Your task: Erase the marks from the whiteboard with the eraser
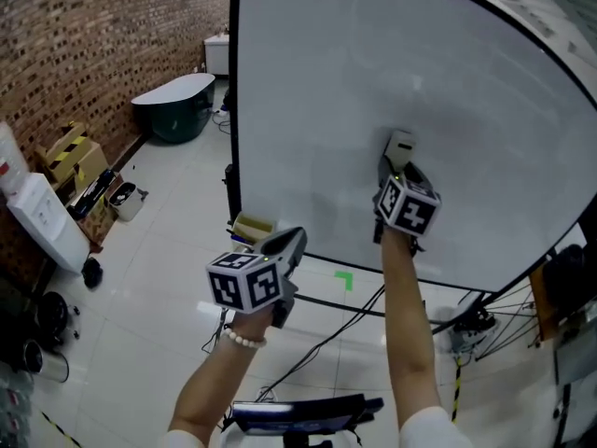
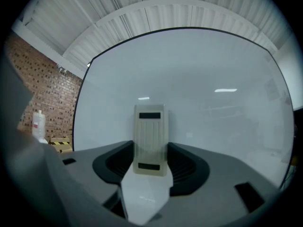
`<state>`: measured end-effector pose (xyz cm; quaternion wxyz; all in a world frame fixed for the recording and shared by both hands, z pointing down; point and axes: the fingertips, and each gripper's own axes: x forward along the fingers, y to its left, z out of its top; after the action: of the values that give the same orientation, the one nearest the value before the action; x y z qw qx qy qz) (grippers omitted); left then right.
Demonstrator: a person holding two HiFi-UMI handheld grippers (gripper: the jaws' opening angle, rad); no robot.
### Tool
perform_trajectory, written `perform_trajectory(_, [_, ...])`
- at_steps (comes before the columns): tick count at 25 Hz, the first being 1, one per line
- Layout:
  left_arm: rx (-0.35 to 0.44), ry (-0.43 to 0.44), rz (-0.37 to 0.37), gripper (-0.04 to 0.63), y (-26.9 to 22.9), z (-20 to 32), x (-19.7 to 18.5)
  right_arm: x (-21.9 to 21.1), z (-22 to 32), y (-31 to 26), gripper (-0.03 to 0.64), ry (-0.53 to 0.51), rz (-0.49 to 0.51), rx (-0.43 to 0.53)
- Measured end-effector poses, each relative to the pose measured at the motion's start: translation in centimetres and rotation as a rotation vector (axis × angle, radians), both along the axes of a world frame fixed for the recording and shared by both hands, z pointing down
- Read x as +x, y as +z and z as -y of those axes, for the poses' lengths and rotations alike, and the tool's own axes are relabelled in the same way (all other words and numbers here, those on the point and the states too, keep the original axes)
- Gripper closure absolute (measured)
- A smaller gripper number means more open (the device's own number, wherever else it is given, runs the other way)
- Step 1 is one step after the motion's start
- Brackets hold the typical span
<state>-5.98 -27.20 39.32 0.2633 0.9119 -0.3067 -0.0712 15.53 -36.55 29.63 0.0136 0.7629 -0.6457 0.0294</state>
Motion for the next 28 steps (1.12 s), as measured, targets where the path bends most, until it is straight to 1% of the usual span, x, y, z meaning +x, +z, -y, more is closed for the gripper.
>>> perform_trajectory(8, [-0.016,-0.033,-0.038,0.606,0.0,1.5,-5.1,-6.7,2.9,-0.7,0.365,-0.030,-0.005,0.017])
perform_trajectory(12, [-0.016,-0.051,-0.059,0.606,-0.2,2.6,-7.1,-8.8,4.0,-1.1,0.365,-0.025,-0.005,0.030])
perform_trajectory(14, [-0.018,-0.061,-0.069,0.606,-0.3,3.4,-8.8,-10.4,4.8,-1.3,0.365,-0.019,-0.008,0.036])
perform_trajectory(18, [-0.050,-0.068,-0.084,0.606,0.5,3.9,-12.0,-13.7,5.6,-0.6,0.365,0.005,-0.014,0.031])
perform_trajectory(22, [-0.046,-0.075,-0.111,0.606,0.7,4.7,-13.5,-16.4,7.1,0.2,0.365,-0.023,0.000,0.027])
perform_trajectory(28, [-0.048,-0.125,-0.127,0.606,0.8,5.1,-15.3,-20.1,8.9,0.2,0.365,-0.036,0.000,0.034])
